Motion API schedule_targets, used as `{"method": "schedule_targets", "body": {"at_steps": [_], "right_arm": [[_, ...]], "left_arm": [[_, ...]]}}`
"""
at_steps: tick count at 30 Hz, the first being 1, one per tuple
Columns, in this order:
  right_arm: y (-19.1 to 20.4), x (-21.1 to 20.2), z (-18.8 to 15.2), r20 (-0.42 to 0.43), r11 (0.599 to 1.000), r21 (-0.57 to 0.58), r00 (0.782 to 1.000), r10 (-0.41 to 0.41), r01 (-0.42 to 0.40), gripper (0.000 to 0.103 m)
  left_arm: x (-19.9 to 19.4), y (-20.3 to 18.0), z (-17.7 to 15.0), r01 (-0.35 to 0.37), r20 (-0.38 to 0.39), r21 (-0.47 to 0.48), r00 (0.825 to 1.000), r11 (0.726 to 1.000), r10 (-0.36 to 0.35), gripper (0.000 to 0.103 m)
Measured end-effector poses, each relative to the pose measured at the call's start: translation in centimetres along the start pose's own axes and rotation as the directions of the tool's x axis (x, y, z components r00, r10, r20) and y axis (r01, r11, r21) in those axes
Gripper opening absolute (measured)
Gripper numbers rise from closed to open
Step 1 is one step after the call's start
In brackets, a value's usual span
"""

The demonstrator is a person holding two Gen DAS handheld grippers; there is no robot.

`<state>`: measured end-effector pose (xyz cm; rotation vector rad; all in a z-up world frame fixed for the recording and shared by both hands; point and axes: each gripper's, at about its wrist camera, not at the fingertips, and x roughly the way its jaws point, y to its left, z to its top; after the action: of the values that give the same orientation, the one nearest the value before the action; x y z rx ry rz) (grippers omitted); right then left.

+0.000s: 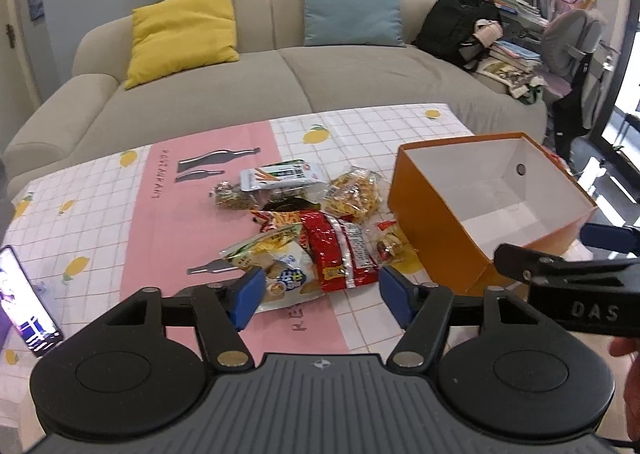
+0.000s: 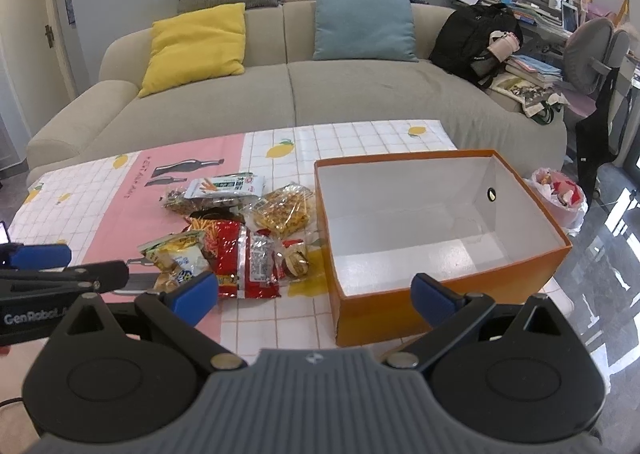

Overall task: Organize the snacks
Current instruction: 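Grasp the white-and-blue cracker bag with left tool while right grasps red bag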

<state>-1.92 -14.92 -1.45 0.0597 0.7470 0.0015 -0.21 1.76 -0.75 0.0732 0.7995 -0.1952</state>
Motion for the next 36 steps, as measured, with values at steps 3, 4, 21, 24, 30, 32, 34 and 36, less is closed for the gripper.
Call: {"method": "schedule_targets", "body": {"at_steps": [3, 4, 21, 24, 30, 32, 34, 36], "right_arm": [[0.1, 1.1, -0.2, -0.009, 1.000, -0.009, 1.000, 0.022, -0.022, 0.099], [0.1, 1.4, -0.3, -0.008, 0.999, -0.009, 0.999, 0.035, -0.035, 0.095], [5.5, 11.3, 0.2, -0.038, 0.964, -0.131, 0.972, 0.231, -0.233, 0.050], [5.8, 14.0, 0.6, -0.066, 0.966, -0.101, 0.970, 0.234, -0.239, 0.050], [6.1, 18.9, 0.7, -0.145, 0.969, -0.042, 0.961, 0.237, -0.245, 0.057], [6.1, 20.2, 0.6, -0.162, 0.971, -0.022, 0.959, 0.233, -0.240, 0.064], [6.1, 21.4, 0.3, -0.180, 0.969, -0.010, 0.954, 0.241, -0.247, 0.064], [6.2, 22.1, 0.0, -0.188, 0.968, -0.013, 0.952, 0.243, -0.249, 0.065]], "left_arm": [[0.7, 0.7, -0.1, 0.035, -0.014, -0.016, 0.999, 0.999, -0.035, 0.055], [1.0, 1.0, -0.1, 0.046, -0.021, -0.025, 0.999, 0.999, -0.047, 0.043], [9.6, 6.8, 1.8, -0.015, -0.143, -0.266, 0.989, 0.964, -0.024, 0.084], [11.6, 7.5, 2.0, -0.023, -0.167, -0.304, 0.986, 0.953, -0.030, 0.084], [16.0, 8.5, 1.4, -0.054, -0.219, -0.386, 0.975, 0.921, -0.034, 0.087], [17.1, 8.7, 1.0, -0.070, -0.234, -0.399, 0.972, 0.914, -0.028, 0.088], [18.0, 8.7, 0.6, -0.082, -0.248, -0.416, 0.968, 0.906, -0.027, 0.088], [18.8, 8.7, 0.3, -0.080, -0.258, -0.426, 0.966, 0.901, -0.036, 0.089]]}}
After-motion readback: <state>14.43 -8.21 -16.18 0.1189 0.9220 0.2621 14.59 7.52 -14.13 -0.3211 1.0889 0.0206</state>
